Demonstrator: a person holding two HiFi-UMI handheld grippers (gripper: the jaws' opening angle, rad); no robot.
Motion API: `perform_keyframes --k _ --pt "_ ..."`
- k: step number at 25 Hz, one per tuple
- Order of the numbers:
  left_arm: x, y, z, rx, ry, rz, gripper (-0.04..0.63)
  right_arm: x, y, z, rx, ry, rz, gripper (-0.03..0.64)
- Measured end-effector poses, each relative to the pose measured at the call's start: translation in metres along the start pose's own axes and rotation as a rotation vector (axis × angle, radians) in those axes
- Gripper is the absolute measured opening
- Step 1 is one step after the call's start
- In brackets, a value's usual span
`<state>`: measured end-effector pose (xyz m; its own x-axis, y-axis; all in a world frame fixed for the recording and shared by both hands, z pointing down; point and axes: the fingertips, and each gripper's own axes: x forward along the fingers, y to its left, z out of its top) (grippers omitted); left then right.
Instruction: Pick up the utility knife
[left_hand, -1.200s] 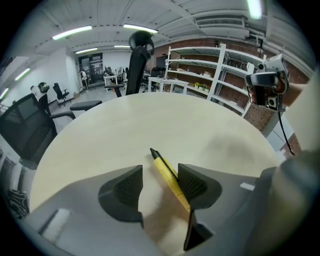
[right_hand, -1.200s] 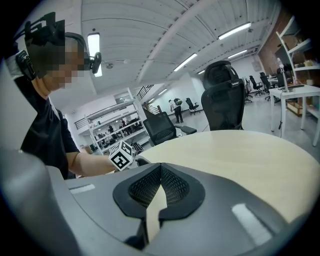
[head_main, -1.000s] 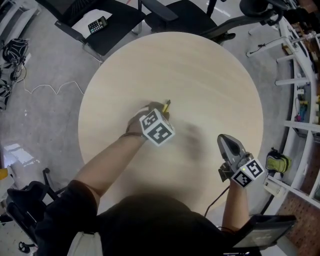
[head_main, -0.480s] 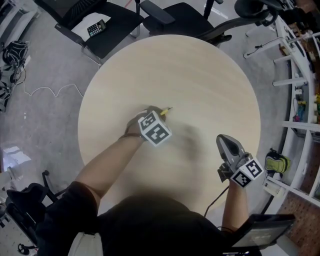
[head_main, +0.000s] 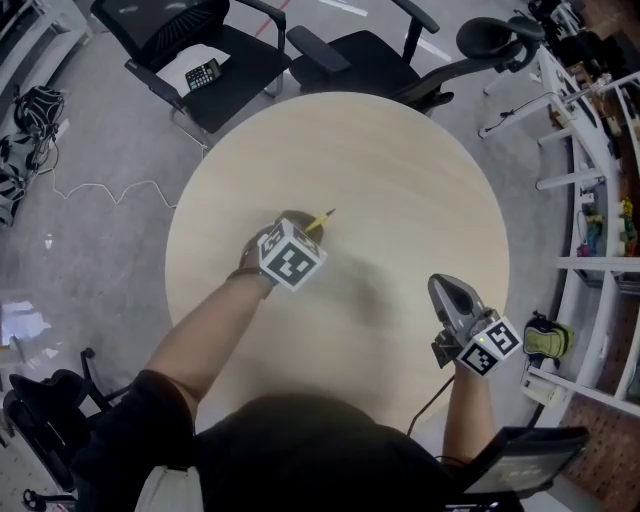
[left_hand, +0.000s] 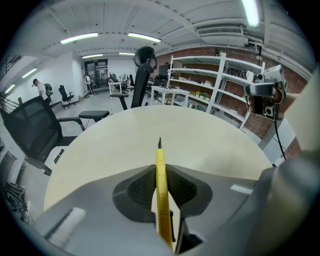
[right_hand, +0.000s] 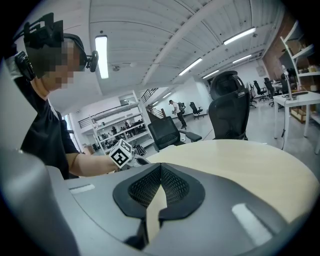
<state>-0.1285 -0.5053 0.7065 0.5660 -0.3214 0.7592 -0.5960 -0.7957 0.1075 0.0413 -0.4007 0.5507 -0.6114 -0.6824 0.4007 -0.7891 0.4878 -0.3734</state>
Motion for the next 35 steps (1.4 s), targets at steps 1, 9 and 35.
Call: perform_keyframes --k 1,9,35 --pt "-0.008 0.001 0.003 -0.008 -0.015 0.006 0.057 -0.002 0.004 0.002 -0.004 -0.001 0.003 0.014" --pt "-0.084 0.005 0.019 -0.07 -0.136 0.058 0.057 -0.014 0.039 0.021 -0.032 -0.03 0.041 0.014" --pt "-0.302 -0.155 -0.009 -0.292 -0.326 0.425 0.057 -0.168 0.114 0.023 -0.137 -0.062 0.326 0.014"
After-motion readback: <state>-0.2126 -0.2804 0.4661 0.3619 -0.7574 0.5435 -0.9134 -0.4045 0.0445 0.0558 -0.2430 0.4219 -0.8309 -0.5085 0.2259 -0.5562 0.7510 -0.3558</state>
